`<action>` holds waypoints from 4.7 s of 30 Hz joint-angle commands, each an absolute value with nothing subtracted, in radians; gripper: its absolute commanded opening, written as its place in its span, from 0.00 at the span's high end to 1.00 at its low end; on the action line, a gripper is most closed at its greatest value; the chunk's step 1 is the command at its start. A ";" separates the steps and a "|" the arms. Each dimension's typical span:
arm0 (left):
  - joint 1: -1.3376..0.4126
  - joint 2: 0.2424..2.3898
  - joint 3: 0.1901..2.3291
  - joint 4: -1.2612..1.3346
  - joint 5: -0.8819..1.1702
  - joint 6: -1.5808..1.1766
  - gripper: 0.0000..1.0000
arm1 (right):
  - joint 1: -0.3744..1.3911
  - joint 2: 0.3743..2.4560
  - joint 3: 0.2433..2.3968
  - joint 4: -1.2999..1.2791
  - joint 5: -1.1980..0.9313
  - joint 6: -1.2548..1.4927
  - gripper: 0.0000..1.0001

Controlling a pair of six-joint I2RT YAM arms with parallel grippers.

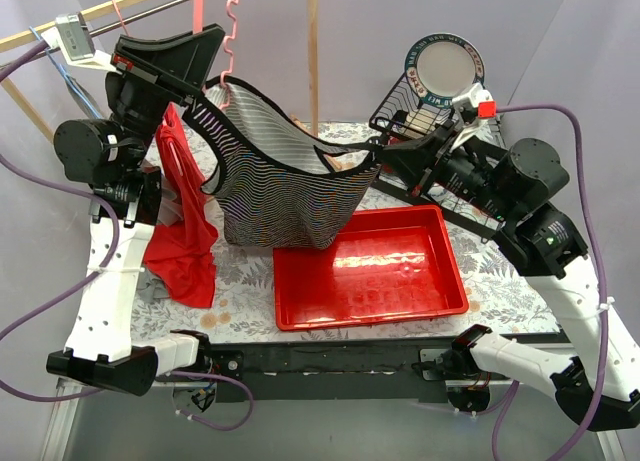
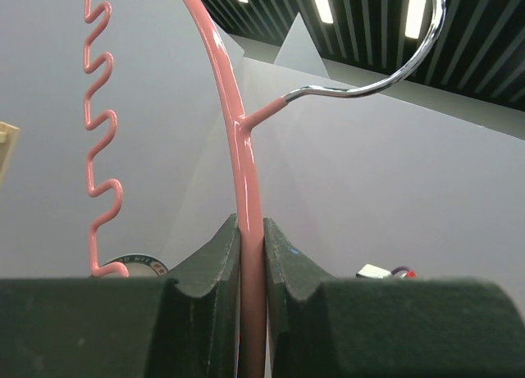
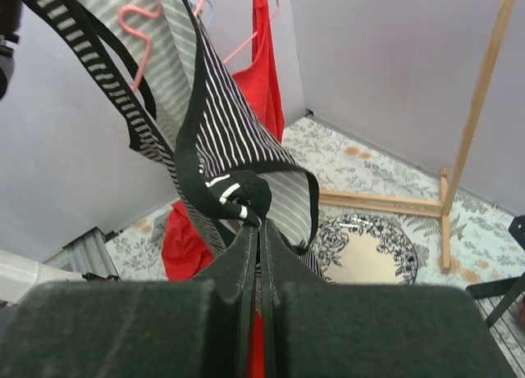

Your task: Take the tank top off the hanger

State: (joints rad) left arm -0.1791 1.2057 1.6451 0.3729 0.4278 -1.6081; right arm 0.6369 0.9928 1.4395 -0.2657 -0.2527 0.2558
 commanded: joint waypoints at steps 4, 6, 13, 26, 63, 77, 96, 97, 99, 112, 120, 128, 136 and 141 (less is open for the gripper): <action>-0.181 1.187 1.649 0.358 0.505 -1.624 1.00 | 0.637 0.989 1.503 -0.221 -0.239 0.232 0.99; -0.179 1.181 1.629 0.357 0.511 -1.631 1.00 | 0.637 0.991 1.497 -0.221 -0.238 0.222 0.99; -0.179 1.167 1.581 0.402 0.485 -1.626 1.00 | 0.637 0.970 1.496 -0.327 -0.204 0.190 0.99; -0.181 1.238 1.730 0.601 0.497 -1.931 1.00 | 0.637 1.111 2.005 -0.326 -0.262 0.218 0.99; -0.276 1.147 0.983 0.749 0.693 -1.819 1.00 | 0.638 1.126 1.380 0.018 -0.152 0.469 0.13; -0.278 1.149 0.940 0.801 0.793 -1.799 1.00 | 0.640 1.417 1.552 0.224 0.043 0.920 0.18; -0.288 1.238 1.109 0.560 0.992 -1.611 0.83 | 0.644 1.509 1.704 0.172 -0.066 0.870 0.99; -0.288 1.241 1.112 0.566 1.008 -1.612 0.90 | 0.644 1.505 1.701 0.170 -0.072 0.870 0.99; -0.290 1.244 1.112 0.590 1.020 -1.640 1.00 | 0.644 1.499 1.694 0.173 -0.084 0.864 0.99; -0.287 1.140 1.279 0.229 0.706 -1.444 1.00 | 0.643 1.096 1.205 0.078 -0.340 0.496 0.14; -0.287 1.095 1.359 0.139 0.514 -1.445 1.00 | 0.663 1.005 0.858 0.129 -0.377 0.450 0.07; -0.287 1.118 1.479 0.019 0.580 -1.448 1.00 | 0.770 1.192 0.821 0.140 -0.266 0.429 0.04; -0.288 1.054 1.436 0.006 0.546 -1.437 1.00 | 0.919 1.413 0.845 0.167 -0.079 0.436 0.05; -0.287 1.031 1.448 -0.067 0.500 -1.396 1.00 | 0.953 1.471 0.833 0.147 0.044 0.436 0.26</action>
State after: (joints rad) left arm -0.2897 1.0725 1.4288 -0.0280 0.5510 -1.4490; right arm 0.9310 1.4597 0.8154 0.1276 -0.1051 0.4480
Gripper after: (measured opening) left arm 0.093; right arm 0.875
